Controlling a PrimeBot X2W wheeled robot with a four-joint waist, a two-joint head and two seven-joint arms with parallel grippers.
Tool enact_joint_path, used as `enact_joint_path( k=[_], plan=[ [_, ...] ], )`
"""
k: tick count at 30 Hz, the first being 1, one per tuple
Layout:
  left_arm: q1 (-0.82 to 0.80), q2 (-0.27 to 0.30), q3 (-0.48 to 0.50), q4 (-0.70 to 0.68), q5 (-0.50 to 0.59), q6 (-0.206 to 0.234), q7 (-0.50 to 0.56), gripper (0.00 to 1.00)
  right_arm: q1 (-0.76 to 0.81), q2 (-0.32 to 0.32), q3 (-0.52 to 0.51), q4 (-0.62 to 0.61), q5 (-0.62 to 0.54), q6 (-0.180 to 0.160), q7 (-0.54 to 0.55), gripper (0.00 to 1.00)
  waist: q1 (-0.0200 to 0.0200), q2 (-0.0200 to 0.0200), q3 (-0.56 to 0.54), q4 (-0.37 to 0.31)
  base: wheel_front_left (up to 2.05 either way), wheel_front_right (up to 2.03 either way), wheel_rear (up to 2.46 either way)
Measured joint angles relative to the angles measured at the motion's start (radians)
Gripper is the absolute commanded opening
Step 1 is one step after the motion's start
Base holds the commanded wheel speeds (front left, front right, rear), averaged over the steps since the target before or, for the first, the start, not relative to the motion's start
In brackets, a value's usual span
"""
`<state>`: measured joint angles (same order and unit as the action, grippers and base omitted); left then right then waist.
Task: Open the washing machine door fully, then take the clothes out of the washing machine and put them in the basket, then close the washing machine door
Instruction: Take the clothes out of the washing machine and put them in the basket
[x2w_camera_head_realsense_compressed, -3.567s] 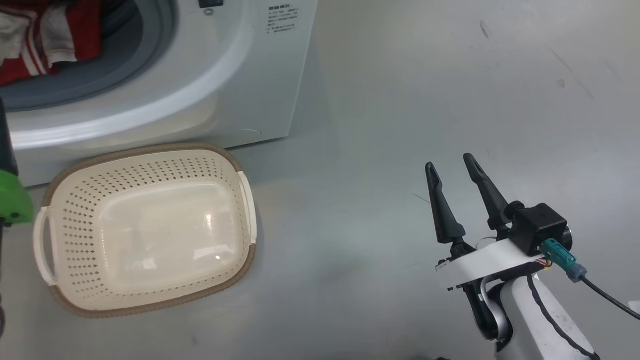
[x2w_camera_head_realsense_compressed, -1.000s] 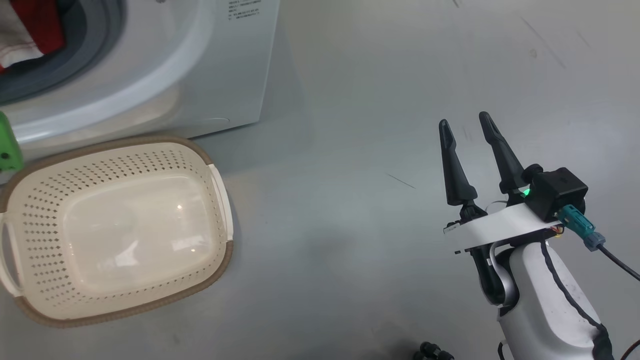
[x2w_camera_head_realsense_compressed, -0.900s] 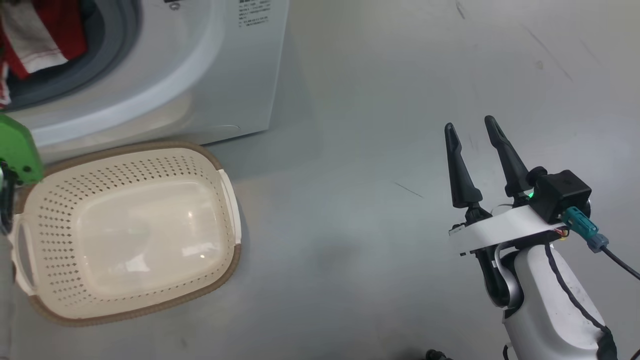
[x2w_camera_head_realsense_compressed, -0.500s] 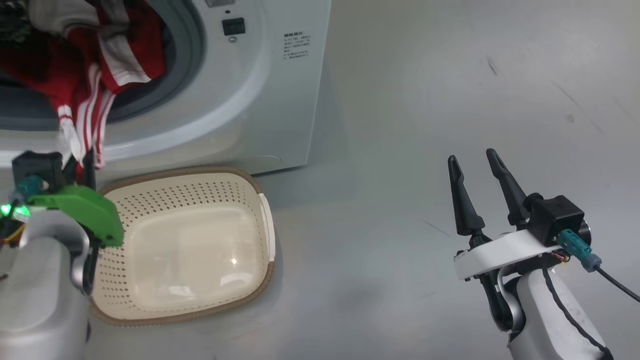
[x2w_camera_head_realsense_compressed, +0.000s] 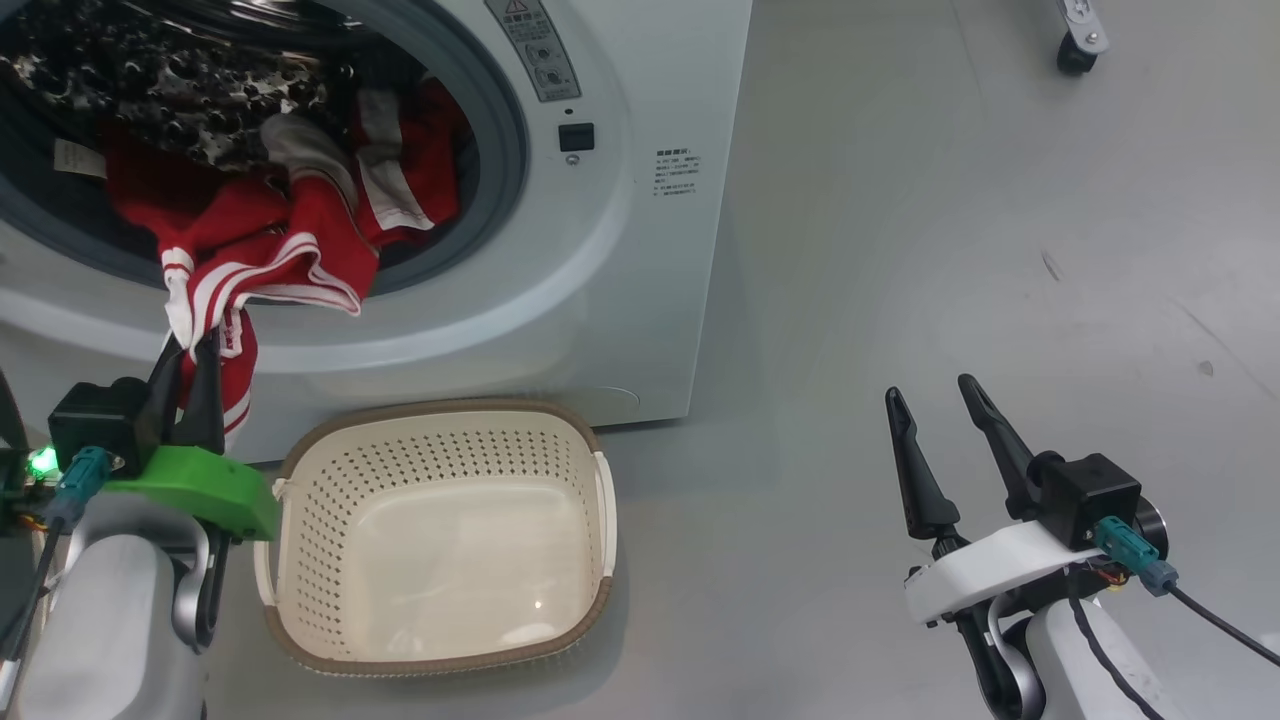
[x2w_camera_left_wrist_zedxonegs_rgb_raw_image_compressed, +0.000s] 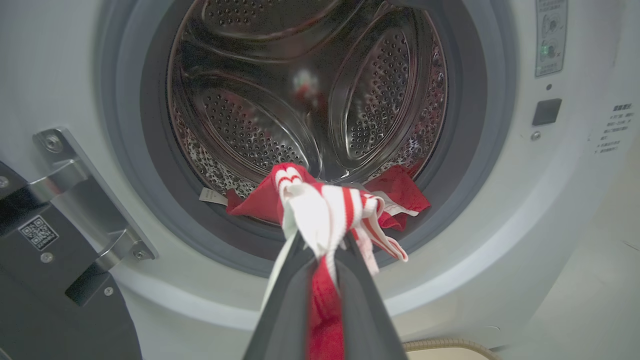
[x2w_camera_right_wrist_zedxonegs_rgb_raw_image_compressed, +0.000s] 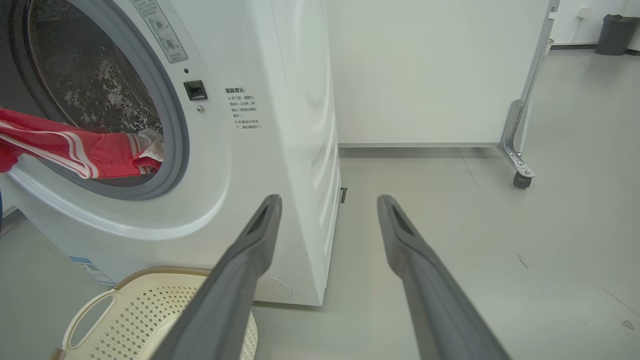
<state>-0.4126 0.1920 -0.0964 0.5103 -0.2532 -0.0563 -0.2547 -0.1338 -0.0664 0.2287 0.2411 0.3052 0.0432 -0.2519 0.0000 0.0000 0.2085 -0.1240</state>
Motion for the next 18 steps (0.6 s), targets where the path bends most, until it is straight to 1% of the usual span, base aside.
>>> enact_joint_path(
  k=[4,9,13,18],
  plan=[
    [0.033,0.0,0.008,-0.082,0.004,0.013,-0.002,0.0,0.013,0.0,0.009,0.002,-0.001,0.007,0.0,1.0,0.0,0.0,-0.033,0.02,0.0,0.0,0.0],
    [0.044,0.002,0.021,-0.216,0.035,0.026,-0.002,0.0,0.019,0.001,0.015,0.001,-0.002,0.008,0.0,1.0,0.0,0.0,-0.054,0.035,0.0,0.0,0.0],
    [0.043,0.011,0.035,-0.379,0.061,0.026,-0.002,0.0,0.02,0.001,0.015,-0.001,-0.002,0.008,0.0,1.0,0.0,0.0,-0.055,0.037,0.0,0.0,0.0],
    [0.044,0.019,0.061,-0.501,0.073,0.035,-0.002,0.0,0.02,0.003,0.017,-0.007,-0.002,0.008,0.0,1.0,0.0,0.0,-0.048,0.029,0.0,0.0,0.0]
  ],
)
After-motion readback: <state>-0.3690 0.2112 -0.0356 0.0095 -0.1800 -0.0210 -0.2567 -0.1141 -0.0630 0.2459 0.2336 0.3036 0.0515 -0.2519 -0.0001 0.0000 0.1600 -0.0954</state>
